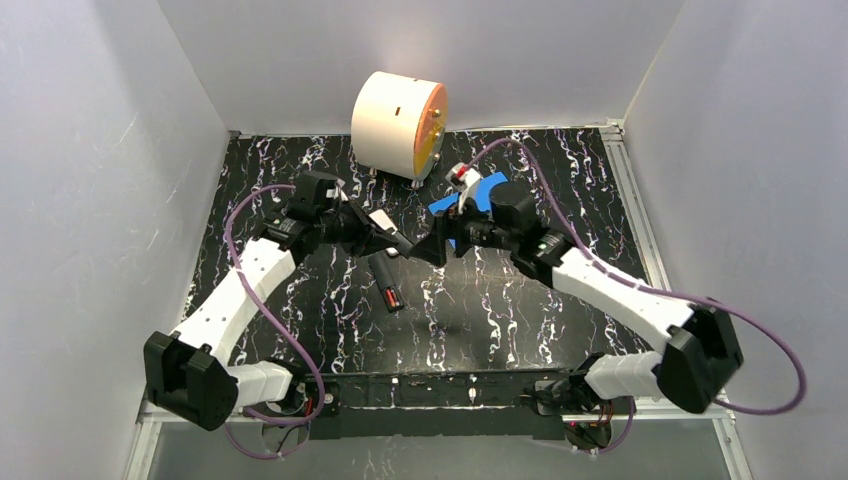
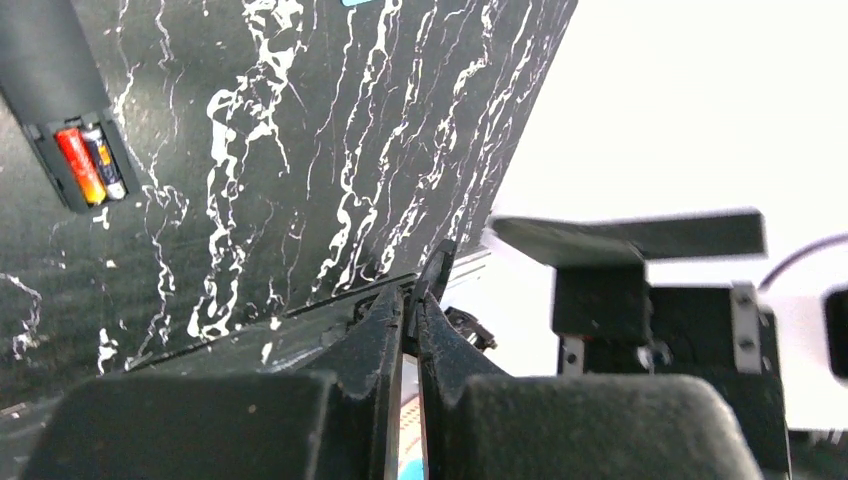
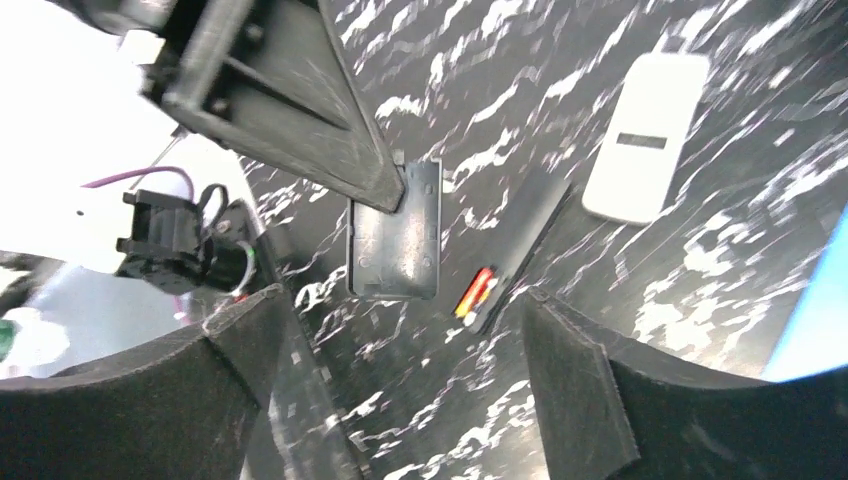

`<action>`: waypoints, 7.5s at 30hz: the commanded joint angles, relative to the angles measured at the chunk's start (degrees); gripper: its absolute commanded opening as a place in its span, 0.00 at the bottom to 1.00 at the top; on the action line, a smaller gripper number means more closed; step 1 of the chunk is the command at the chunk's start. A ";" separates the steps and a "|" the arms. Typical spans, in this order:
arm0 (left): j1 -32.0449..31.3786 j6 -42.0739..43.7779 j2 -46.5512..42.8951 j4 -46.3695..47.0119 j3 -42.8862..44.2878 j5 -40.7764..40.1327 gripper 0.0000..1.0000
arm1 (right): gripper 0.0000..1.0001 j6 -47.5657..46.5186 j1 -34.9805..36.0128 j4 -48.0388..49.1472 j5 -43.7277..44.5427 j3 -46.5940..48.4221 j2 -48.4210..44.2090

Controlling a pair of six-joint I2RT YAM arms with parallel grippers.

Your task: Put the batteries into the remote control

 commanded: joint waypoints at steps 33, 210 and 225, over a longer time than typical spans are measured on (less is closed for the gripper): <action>4.41 -21.00 -3.05 -8.70 -0.99 16.79 0.00 | 0.42 -68.61 22.57 8.19 27.61 -6.56 -8.01; 14.49 34.10 22.69 -4.95 -9.07 0.39 0.67 | 0.01 13.94 -9.04 1.91 -36.81 16.86 47.48; 14.52 33.56 23.27 -4.07 -9.07 1.68 0.65 | 0.01 14.29 -8.45 1.53 -37.53 17.45 49.21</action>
